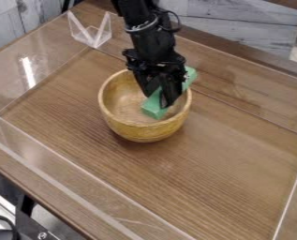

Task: Put the green block in the brown bowl

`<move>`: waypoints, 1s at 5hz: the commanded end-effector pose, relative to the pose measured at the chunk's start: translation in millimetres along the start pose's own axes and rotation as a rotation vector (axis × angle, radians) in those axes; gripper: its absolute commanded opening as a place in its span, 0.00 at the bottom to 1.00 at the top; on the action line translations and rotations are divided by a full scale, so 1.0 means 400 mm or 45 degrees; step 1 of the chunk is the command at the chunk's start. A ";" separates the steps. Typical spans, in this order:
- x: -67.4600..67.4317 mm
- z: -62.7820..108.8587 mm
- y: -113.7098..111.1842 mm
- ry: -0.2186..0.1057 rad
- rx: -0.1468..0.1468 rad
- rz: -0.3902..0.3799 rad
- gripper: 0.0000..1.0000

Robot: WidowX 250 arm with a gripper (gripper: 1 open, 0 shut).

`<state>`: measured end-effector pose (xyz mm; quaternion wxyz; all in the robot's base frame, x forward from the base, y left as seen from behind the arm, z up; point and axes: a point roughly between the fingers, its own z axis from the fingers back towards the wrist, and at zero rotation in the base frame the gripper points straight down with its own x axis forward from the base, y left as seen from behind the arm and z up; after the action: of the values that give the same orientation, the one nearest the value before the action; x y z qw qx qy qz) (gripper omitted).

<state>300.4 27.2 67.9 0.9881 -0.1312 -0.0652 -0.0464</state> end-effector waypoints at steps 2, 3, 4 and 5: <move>0.036 0.030 -0.006 -0.056 0.011 -0.023 0.00; 0.038 0.029 -0.007 -0.052 0.007 -0.022 0.00; 0.039 0.028 -0.008 -0.047 0.003 -0.020 0.00; 0.041 0.027 -0.010 -0.042 -0.001 -0.019 0.00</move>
<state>304.1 25.0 66.6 0.9879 -0.1381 -0.0550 -0.0446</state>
